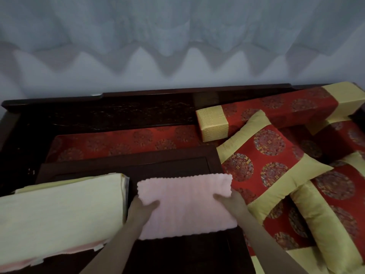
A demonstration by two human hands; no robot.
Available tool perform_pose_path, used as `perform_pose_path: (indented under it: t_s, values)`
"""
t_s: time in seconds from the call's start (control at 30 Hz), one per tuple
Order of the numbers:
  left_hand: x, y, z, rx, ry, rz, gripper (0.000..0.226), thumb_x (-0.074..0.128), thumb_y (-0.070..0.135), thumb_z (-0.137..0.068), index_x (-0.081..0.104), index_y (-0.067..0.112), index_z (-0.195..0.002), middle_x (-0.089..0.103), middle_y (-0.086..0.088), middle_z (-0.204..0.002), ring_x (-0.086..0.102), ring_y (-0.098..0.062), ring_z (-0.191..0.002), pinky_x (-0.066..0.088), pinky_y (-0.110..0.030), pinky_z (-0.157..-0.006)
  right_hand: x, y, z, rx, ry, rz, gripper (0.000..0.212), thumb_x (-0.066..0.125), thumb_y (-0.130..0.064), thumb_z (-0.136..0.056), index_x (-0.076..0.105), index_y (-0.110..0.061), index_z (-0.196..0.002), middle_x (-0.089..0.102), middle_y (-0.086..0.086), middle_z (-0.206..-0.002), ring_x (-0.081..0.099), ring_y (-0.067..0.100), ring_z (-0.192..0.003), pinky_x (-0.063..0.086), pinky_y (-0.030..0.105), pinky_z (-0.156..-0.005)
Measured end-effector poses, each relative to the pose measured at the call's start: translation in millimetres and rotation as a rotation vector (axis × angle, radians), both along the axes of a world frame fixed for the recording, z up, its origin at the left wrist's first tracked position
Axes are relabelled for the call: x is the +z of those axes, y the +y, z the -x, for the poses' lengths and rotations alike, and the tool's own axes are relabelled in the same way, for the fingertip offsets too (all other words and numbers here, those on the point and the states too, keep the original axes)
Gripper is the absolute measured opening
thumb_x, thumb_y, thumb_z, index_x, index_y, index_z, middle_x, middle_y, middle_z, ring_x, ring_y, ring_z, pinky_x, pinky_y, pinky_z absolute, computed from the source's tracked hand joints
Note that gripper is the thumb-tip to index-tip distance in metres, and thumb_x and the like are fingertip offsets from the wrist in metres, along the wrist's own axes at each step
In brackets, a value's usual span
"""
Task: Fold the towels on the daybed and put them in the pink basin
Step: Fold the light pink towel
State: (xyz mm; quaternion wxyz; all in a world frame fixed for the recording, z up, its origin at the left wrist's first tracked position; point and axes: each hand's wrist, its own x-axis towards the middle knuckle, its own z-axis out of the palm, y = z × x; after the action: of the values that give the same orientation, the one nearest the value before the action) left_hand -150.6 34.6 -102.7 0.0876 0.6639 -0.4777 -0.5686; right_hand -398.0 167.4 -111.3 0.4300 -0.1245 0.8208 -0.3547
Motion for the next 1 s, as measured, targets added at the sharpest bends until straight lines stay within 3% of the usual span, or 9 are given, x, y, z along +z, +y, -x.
perform_pose_path:
  t_s: [0.07, 0.17, 0.27, 0.33, 0.57, 0.63, 0.77, 0.87, 1.0]
  values:
    - [21, -9, -7, -0.077, 0.014, 0.182, 0.066, 0.073, 0.023, -0.08, 0.041, 0.009, -0.135, 0.057, -0.009, -0.128, 0.055, -0.027, -0.111, 0.044, -0.035, -0.096, 21, -13, -6, 0.041, -0.023, 0.104, 0.04, 0.071, -0.026, -0.082, 0.058, -0.016, -0.119, 0.066, 0.004, -0.115, 0.063, 0.025, -0.105, 0.05, 0.041, -0.094]
    - [63, -32, -39, -0.089, 0.021, 0.393, 0.052, 0.076, 0.031, -0.077, 0.047, 0.017, -0.117, 0.061, -0.002, -0.109, 0.059, -0.029, -0.105, 0.045, -0.035, -0.084, 58, -43, -23, 0.104, -0.038, 0.21, 0.073, 0.077, -0.043, -0.072, 0.047, -0.017, -0.135, 0.061, 0.004, -0.127, 0.06, 0.024, -0.113, 0.051, 0.046, -0.095]
    - [108, -58, -96, -0.041, 0.078, 0.499, 0.043, 0.078, 0.029, -0.074, 0.053, 0.022, -0.109, 0.065, 0.006, -0.098, 0.063, -0.018, -0.09, 0.051, -0.035, -0.075, 99, -82, -59, 0.184, -0.113, 0.342, 0.046, 0.072, -0.027, -0.082, 0.052, -0.026, -0.123, 0.065, -0.004, -0.111, 0.064, 0.013, -0.097, 0.054, 0.03, -0.072]
    - [129, -72, -147, 0.048, 0.105, 0.537, 0.04, 0.078, 0.024, -0.075, 0.055, 0.024, -0.109, 0.064, 0.012, -0.096, 0.061, -0.007, -0.087, 0.049, -0.024, -0.069, 120, -108, -95, 0.249, -0.153, 0.386, 0.039, 0.07, -0.024, -0.084, 0.052, -0.032, -0.118, 0.064, -0.009, -0.105, 0.062, 0.01, -0.093, 0.048, 0.026, -0.064]
    - [130, -103, -295, 0.231, 0.031, 0.447, 0.042, 0.077, 0.03, -0.076, 0.058, 0.016, -0.111, 0.065, 0.004, -0.096, 0.063, -0.016, -0.087, 0.049, -0.028, -0.062, 110, -158, -229, 0.292, -0.232, 0.367, 0.037, 0.07, -0.016, -0.084, 0.053, -0.023, -0.116, 0.065, -0.006, -0.102, 0.063, 0.009, -0.085, 0.049, 0.025, -0.062]
    - [112, -108, -315, 0.252, 0.003, 0.41, 0.04, 0.077, 0.03, -0.076, 0.058, 0.016, -0.108, 0.063, 0.004, -0.094, 0.063, -0.02, -0.09, 0.047, -0.028, -0.06, 92, -162, -255, 0.275, -0.208, 0.338, 0.041, 0.069, -0.017, -0.084, 0.052, -0.023, -0.121, 0.064, -0.004, -0.105, 0.062, 0.012, -0.088, 0.052, 0.028, -0.069]
    - [63, -109, -334, 0.253, -0.067, 0.312, 0.051, 0.076, 0.029, -0.077, 0.054, 0.009, -0.118, 0.062, -0.007, -0.107, 0.06, -0.028, -0.096, 0.049, -0.038, -0.076, 62, -161, -275, 0.291, -0.025, 0.238, 0.052, 0.068, -0.019, -0.084, 0.047, -0.015, -0.131, 0.055, -0.002, -0.12, 0.053, 0.02, -0.106, 0.046, 0.036, -0.091]
    - [41, -107, -335, 0.236, -0.174, 0.293, 0.067, 0.077, 0.03, -0.076, 0.044, 0.003, -0.128, 0.057, -0.014, -0.118, 0.056, -0.031, -0.101, 0.047, -0.042, -0.086, 49, -161, -273, 0.294, 0.135, 0.194, 0.046, 0.072, -0.024, -0.079, 0.049, -0.016, -0.118, 0.058, 0.001, -0.11, 0.055, 0.018, -0.093, 0.049, 0.036, -0.082]
    - [34, -109, -331, 0.096, -0.345, 0.496, 0.08, 0.08, 0.028, -0.07, 0.037, 0.003, -0.133, 0.052, -0.019, -0.127, 0.05, -0.038, -0.117, 0.042, -0.049, -0.097, 43, -163, -268, 0.32, 0.247, 0.207, 0.05, 0.074, -0.021, -0.074, 0.046, -0.018, -0.116, 0.054, -0.002, -0.105, 0.053, 0.015, -0.089, 0.042, 0.029, -0.074]
